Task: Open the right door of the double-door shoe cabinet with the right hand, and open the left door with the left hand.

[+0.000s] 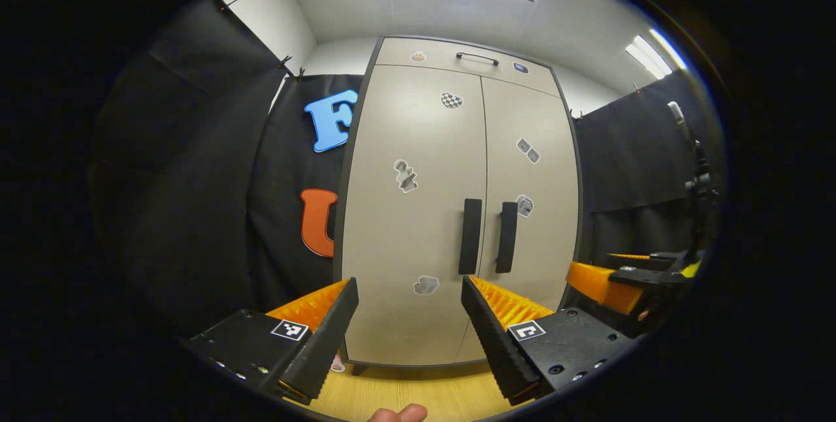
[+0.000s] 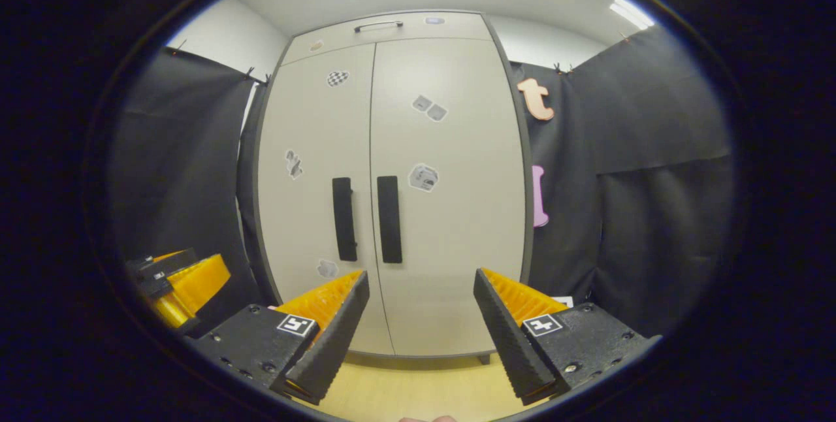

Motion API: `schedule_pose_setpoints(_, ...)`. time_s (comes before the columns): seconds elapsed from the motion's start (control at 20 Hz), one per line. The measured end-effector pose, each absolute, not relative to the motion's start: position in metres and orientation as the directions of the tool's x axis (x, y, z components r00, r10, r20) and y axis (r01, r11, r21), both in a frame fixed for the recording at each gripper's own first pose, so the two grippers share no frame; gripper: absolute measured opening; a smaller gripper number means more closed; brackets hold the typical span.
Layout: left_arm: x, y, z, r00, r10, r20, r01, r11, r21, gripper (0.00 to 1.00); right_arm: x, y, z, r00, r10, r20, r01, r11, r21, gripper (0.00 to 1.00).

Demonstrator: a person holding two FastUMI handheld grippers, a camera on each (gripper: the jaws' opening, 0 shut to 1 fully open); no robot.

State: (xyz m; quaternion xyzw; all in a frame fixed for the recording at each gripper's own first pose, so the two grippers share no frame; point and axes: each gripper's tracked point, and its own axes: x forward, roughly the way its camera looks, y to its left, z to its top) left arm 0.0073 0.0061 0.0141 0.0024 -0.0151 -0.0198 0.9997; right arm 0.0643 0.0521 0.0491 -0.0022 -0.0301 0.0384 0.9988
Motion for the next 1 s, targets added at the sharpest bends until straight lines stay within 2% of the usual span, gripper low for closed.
schedule_pose_setpoints(0.15, 0.006, 0.009, 0.014, 1.000, -0.017, 0.025, 0.016, 0.999, 0.039, 0.95, 0.104, 0.067, 0.070, 0.994, 0.093, 0.062, -0.093, 0.996, -0.001, 1.00)
schedule_pose_setpoints(0.3, 0.006, 0.009, 0.014, 1.000, -0.015, 0.015, 0.014, 0.999, 0.051, 0.95, 0.145, 0.071, 0.090, 0.993, 0.059, 0.098, -0.061, 0.998, 0.016, 1.00)
schedule_pose_setpoints(0.65, 0.007, 0.012, 0.009, 1.000, 0.000, 0.001, 0.000, 0.995, 0.095, 0.95, 0.204, 0.083, 0.085, 0.998, 0.039, 0.049, -0.039, 0.999, -0.004, 0.99)
schedule_pose_setpoints(0.75, 0.007, 0.011, 0.009, 1.000, 0.001, -0.002, -0.001, 0.996, 0.087, 0.95, 0.212, 0.087, 0.086, 0.998, 0.046, 0.046, -0.046, 0.999, 0.010, 0.94)
schedule_pose_setpoints(0.8, 0.006, 0.011, 0.010, 1.000, 0.000, -0.006, 0.000, 0.997, 0.082, 0.95, 0.215, 0.087, 0.085, 0.998, 0.038, 0.040, -0.038, 0.999, 0.009, 0.84)
schedule_pose_setpoints(0.85, 0.005, 0.011, 0.010, 1.000, -0.001, -0.009, 0.001, 0.997, 0.080, 0.95, 0.218, 0.088, 0.083, 0.999, 0.035, 0.032, -0.036, 0.999, 0.002, 0.81)
schedule_pose_setpoints(0.9, 0.005, 0.012, 0.010, 1.000, 0.001, -0.009, 0.000, 0.997, 0.077, 0.95, 0.220, 0.089, 0.080, 0.999, 0.034, 0.020, -0.034, 0.999, -0.010, 0.71)
schedule_pose_setpoints(1.0, 0.007, 0.012, 0.009, 1.000, 0.004, -0.006, -0.004, 0.997, 0.072, 0.95, 0.225, 0.093, 0.078, 0.999, 0.035, 0.007, -0.035, 0.999, -0.016, 0.60)
